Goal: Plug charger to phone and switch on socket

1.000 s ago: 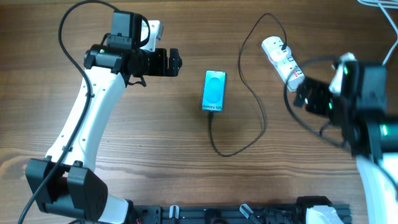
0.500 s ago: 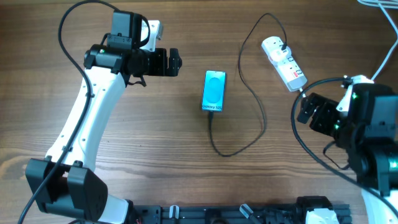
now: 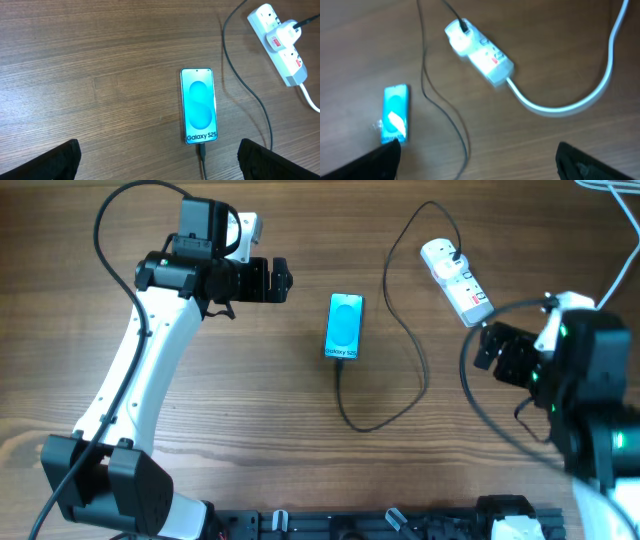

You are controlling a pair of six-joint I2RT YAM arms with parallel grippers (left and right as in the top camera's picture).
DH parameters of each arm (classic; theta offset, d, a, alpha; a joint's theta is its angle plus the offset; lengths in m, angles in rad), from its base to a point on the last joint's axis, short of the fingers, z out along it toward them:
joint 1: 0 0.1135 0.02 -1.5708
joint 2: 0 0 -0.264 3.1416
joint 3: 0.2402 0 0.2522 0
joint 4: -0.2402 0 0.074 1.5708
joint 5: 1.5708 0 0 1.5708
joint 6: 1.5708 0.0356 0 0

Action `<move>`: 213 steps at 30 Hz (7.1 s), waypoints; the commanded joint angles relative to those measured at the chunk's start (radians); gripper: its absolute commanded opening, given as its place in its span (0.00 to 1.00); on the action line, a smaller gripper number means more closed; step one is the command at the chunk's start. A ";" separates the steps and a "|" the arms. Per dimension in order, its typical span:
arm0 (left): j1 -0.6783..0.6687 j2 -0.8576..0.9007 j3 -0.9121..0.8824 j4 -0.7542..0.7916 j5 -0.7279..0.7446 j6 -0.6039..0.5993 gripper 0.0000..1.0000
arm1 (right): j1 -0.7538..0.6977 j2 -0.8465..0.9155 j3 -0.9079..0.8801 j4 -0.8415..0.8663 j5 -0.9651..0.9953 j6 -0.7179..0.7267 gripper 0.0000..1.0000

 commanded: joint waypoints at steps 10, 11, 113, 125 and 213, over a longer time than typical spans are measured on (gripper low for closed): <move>-0.003 0.008 -0.002 0.003 0.001 0.005 1.00 | 0.003 -0.676 -0.703 0.522 -0.167 -0.150 1.00; -0.003 0.008 -0.002 0.003 0.001 0.005 1.00 | 0.003 -0.710 -0.739 0.558 -0.167 -0.152 1.00; 0.186 -0.713 -0.746 0.316 -0.152 0.006 1.00 | -0.023 -0.879 -1.064 0.924 -0.084 -0.316 1.00; 0.199 -1.225 -1.096 0.444 -0.156 0.013 1.00 | -0.023 -0.879 -1.064 0.924 -0.084 -0.316 1.00; 0.204 -1.652 -1.484 0.773 -0.230 0.084 1.00 | -0.023 -0.879 -1.064 0.925 -0.084 -0.316 1.00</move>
